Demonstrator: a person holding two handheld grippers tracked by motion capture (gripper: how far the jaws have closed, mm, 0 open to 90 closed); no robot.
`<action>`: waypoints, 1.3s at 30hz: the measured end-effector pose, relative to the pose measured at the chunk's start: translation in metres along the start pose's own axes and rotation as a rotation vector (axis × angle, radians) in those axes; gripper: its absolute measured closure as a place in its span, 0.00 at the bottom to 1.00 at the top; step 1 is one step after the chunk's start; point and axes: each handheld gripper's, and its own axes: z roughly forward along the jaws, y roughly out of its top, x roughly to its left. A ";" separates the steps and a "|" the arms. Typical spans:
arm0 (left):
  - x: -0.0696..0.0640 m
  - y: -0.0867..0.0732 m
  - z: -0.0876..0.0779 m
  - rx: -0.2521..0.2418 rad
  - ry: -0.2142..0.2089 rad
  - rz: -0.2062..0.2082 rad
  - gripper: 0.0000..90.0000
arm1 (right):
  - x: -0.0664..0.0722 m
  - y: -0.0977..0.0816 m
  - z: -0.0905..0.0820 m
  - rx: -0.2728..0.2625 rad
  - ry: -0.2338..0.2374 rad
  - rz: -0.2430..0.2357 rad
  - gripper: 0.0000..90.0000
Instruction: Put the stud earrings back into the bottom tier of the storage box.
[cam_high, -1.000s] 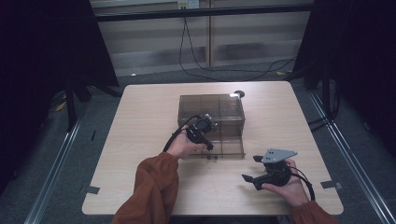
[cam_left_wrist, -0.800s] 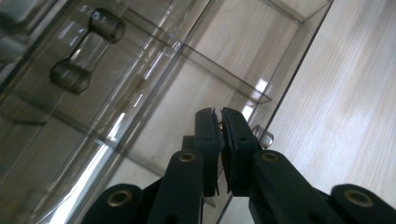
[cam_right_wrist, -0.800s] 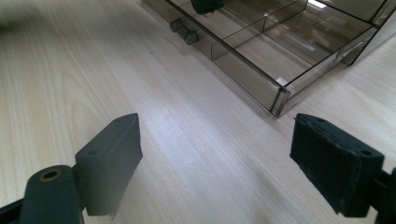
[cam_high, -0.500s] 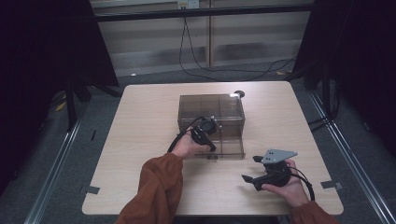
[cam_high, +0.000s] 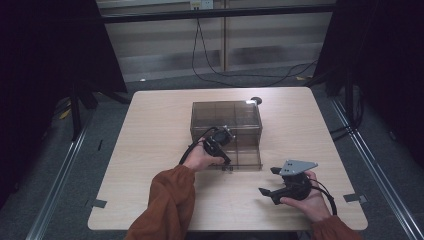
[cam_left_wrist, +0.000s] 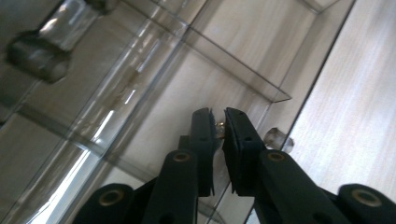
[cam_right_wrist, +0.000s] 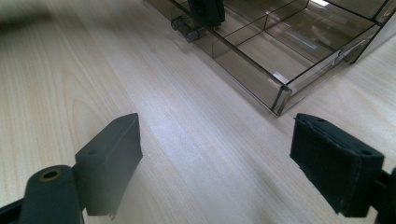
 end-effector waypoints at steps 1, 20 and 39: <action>0.000 0.000 -0.001 -0.005 -0.005 0.006 0.90 | 0.000 0.000 0.000 0.000 0.001 -0.001 0.17; 0.004 -0.018 -0.032 -0.111 -0.022 -0.046 0.56 | 0.000 0.000 0.002 0.011 -0.001 -0.002 0.18; 0.002 -0.053 -0.062 -0.182 0.005 -0.018 0.74 | -0.001 0.000 0.002 0.016 -0.009 0.000 0.17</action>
